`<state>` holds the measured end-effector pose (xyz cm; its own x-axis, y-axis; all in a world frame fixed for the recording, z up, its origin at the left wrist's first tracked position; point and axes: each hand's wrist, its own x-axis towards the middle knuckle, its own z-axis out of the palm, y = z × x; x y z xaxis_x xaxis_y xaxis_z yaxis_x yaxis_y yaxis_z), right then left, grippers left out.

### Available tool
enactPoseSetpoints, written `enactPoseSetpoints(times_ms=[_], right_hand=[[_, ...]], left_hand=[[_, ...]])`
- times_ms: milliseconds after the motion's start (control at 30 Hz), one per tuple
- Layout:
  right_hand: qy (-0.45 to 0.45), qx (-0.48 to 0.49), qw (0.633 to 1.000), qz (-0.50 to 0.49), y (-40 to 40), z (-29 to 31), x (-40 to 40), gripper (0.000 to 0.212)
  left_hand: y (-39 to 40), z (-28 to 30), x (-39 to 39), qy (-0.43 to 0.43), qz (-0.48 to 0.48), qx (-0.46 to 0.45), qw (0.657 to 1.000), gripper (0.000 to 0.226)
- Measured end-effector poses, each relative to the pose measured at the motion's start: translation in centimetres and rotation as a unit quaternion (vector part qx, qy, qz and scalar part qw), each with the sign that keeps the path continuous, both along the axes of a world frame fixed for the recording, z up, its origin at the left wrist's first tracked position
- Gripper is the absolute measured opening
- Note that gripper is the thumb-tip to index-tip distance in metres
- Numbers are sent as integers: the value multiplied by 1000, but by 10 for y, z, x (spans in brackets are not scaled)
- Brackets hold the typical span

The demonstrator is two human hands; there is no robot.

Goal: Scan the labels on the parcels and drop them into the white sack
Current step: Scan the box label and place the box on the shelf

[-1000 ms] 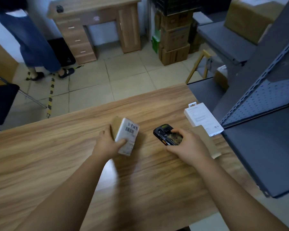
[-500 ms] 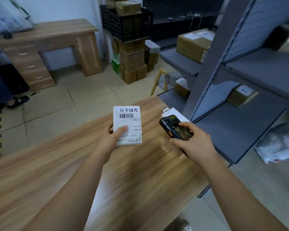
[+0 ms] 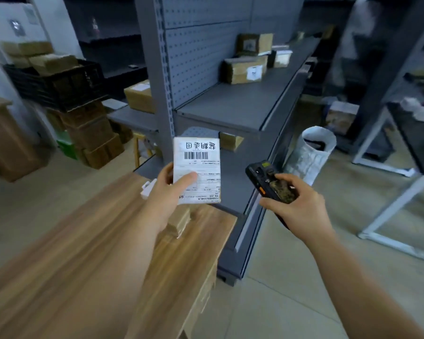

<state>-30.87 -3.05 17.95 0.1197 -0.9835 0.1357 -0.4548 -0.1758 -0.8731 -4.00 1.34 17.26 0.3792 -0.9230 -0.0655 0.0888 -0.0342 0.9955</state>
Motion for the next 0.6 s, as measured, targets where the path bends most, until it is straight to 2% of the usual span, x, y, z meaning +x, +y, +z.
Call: enactPoseSetpoints(times_ms=[167, 333, 367, 467, 600], right_hand=[[-23, -23, 996, -81, -2, 9, -126, 53], [-31, -46, 984, -166, -4, 8, -249, 57], [-30, -49, 982, -179, -5, 7, -270, 60], [-32, -56, 975, -212, -6, 7, -325, 61], [-33, -45, 970, -239, -14, -4, -374, 63]], left_hand=[[-44, 22, -129, -30, -91, -33, 995, 43], [-80, 27, -258, -33, -179, -48, 982, 69], [-87, 26, -282, -29, -195, -45, 979, 67], [-106, 20, -348, -16, -226, -38, 973, 29], [-127, 7, -408, -20, -257, 1, 966, 33]])
